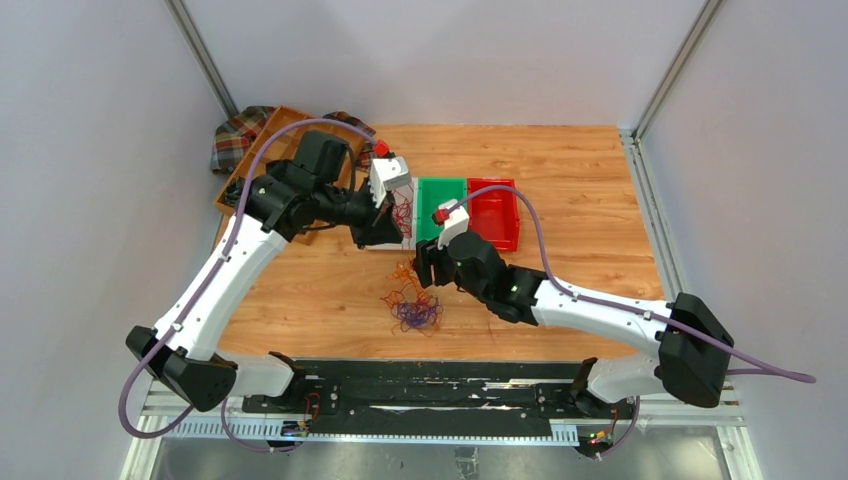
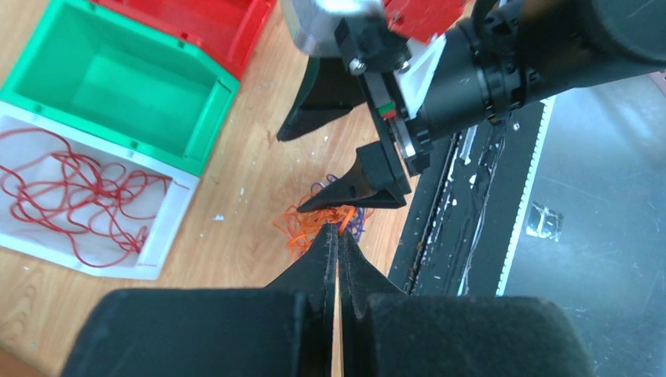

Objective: Untangle the cables
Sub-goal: Untie the cable.

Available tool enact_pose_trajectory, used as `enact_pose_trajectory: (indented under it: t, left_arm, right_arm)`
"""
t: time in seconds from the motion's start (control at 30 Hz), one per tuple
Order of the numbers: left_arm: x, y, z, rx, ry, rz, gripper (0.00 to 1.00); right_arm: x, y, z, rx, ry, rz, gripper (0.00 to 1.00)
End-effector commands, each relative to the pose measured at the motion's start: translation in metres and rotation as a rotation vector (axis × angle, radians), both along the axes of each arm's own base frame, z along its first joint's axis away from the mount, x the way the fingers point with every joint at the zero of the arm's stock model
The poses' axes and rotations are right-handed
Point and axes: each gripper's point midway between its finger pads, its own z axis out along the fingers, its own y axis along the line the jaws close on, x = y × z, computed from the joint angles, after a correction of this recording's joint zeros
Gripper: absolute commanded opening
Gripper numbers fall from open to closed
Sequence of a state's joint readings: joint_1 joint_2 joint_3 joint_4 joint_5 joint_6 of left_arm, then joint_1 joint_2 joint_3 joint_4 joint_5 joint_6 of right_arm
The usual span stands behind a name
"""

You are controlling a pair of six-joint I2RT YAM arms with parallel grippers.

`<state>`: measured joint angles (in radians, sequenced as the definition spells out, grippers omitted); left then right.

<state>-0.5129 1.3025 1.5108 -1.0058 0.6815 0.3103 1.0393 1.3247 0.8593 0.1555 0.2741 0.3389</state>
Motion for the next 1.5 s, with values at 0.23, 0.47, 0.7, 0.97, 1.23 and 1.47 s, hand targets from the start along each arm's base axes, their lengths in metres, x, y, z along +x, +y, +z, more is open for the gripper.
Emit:
enact_pose_trajectory:
  t: [0.23,0.47,0.7,0.97,1.23,1.47]
  left_arm:
    - [-0.010,-0.005,0.059,-0.102,-0.119,-0.051,0.01]
    - [-0.007,0.001,0.072,-0.085,-0.191,-0.040,0.00]
    - [0.005,0.007,0.047,-0.009,-0.179,-0.008,0.00]
    - [0.010,0.018,0.035,0.059,-0.222,0.010,0.00]
    - [0.014,0.022,0.015,0.109,-0.187,0.031,0.00]
    - [0.021,0.026,0.013,0.140,-0.206,0.048,0.00]
  right_arm:
    - [0.000,0.007,0.004,0.035,-0.015,-0.004,0.60]
    - [-0.002,0.013,0.026,0.040,0.018,-0.001,0.61]
    - [-0.008,-0.011,0.050,0.044,-0.026,-0.020,0.69]
    - [-0.021,-0.023,0.077,0.101,-0.084,0.012,0.71]
    - [-0.035,-0.001,0.082,0.129,-0.088,0.099,0.71]
    - [-0.037,0.000,0.084,0.118,-0.090,0.111,0.70]
